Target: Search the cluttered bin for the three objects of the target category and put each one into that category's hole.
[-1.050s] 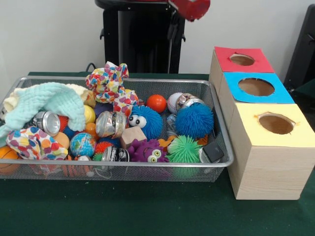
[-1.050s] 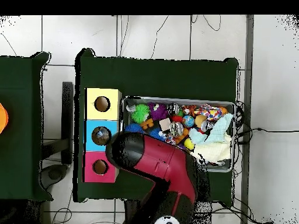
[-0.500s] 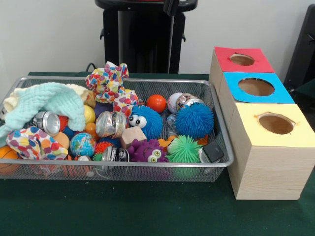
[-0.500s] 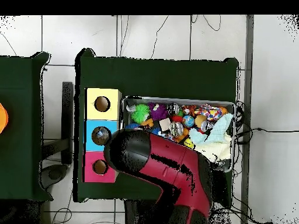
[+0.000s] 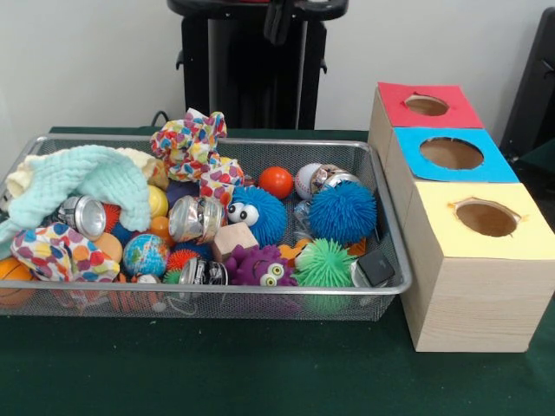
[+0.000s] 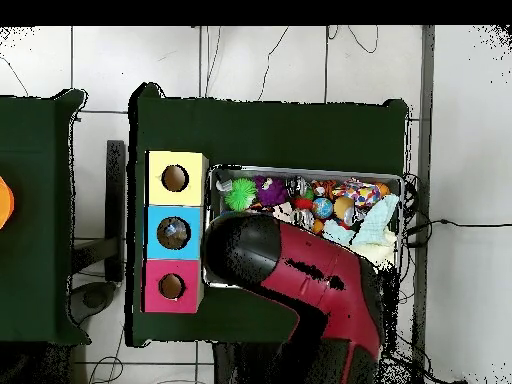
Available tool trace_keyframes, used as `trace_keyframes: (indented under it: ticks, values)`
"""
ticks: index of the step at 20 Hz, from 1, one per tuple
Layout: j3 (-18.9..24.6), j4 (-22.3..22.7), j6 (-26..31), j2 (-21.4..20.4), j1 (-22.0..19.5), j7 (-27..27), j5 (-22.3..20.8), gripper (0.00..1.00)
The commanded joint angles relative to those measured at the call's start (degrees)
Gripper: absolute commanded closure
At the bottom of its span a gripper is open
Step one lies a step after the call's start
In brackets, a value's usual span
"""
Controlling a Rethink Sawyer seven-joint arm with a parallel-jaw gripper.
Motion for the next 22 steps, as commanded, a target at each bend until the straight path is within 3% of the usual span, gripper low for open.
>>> trace_keyframes:
  ticks: [1, 6, 7, 17, 22]
  values:
    - [9.7, 4.2, -11.7, 7.1, -2.1, 2.5, -1.2, 1.00]
    - [11.2, 4.7, -14.1, 7.7, -2.9, 2.3, -0.7, 1.00]
    - [11.6, 5.0, -15.3, 7.7, -3.0, 2.3, -0.8, 0.00]
    - [13.2, 5.3, -17.3, 7.6, -4.3, 1.4, -1.7, 0.00]
    - [11.2, 2.8, -13.7, 7.3, -4.3, 1.0, -2.8, 0.00]
